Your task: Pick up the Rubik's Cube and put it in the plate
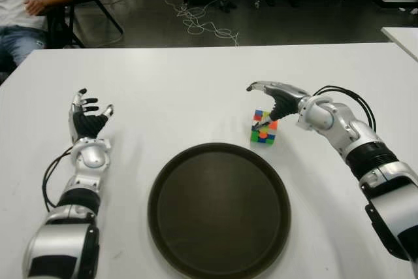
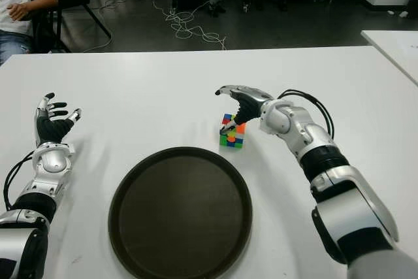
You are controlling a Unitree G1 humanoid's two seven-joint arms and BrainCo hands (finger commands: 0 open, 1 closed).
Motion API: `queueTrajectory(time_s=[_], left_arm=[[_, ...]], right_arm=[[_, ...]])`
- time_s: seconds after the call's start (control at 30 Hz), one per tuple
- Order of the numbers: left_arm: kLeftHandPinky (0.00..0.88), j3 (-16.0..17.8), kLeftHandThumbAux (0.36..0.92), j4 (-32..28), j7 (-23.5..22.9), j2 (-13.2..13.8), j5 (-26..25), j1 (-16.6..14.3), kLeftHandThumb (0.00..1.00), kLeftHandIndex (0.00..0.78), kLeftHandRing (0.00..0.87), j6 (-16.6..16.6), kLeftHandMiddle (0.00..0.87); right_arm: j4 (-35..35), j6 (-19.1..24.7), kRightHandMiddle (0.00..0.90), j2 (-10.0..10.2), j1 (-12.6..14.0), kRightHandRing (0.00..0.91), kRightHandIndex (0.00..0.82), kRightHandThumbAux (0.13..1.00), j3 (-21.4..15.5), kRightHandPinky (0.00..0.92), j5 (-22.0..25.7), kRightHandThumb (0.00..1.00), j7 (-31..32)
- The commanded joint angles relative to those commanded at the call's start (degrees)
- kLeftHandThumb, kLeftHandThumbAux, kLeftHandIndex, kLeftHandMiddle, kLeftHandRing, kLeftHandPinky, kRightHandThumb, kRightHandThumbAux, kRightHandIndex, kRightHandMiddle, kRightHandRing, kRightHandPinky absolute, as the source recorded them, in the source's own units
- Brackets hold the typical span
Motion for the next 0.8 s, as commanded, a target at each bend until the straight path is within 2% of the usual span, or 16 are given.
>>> queueTrajectory(time_s=[0.13,0.37,0.47,0.57,0.67,0.8], left_arm=[[0.341,0.02,0.773,-0.11,0.19,-0.08,0.04,0.10,0.068,0.140,0.296,-0.28,0.256],[0.328,0.10,0.755,-0.18,0.03,-0.10,-0.06,0.15,0.082,0.141,0.273,-0.31,0.233],[0.340,0.18,0.751,-0.16,-0.12,-0.06,-0.17,0.15,0.084,0.144,0.272,-0.33,0.230],[0.404,0.21,0.763,-0.14,-0.36,-0.04,-0.26,0.16,0.089,0.149,0.310,-0.42,0.244],[0.432,0.23,0.768,-0.12,-0.47,-0.04,-0.30,0.18,0.101,0.149,0.332,-0.56,0.255],[0.431,0.31,0.776,-0.06,-0.47,-0.02,-0.37,0.19,0.112,0.144,0.336,-0.82,0.259]], right_arm=[[0.05,-0.09,0.057,-0.15,0.40,0.060,0.046,0.740,-0.21,0.022,0.52,0.000,0.54],[0.97,-1.50,0.037,-0.53,0.99,0.037,0.022,0.683,-0.02,0.007,0.84,0.000,0.49],[0.99,-2.08,0.040,-0.60,0.96,0.036,0.020,0.665,0.12,0.006,0.85,0.000,0.43],[0.98,-2.77,0.041,-0.80,1.28,0.035,0.020,0.651,0.28,0.004,0.67,0.000,0.33],[1.00,-3.01,0.041,-0.80,1.40,0.035,0.021,0.644,0.22,0.005,0.73,0.000,0.37],[0.97,-3.24,0.046,-0.85,1.95,0.041,0.026,0.646,0.00,0.010,1.26,0.000,1.07]])
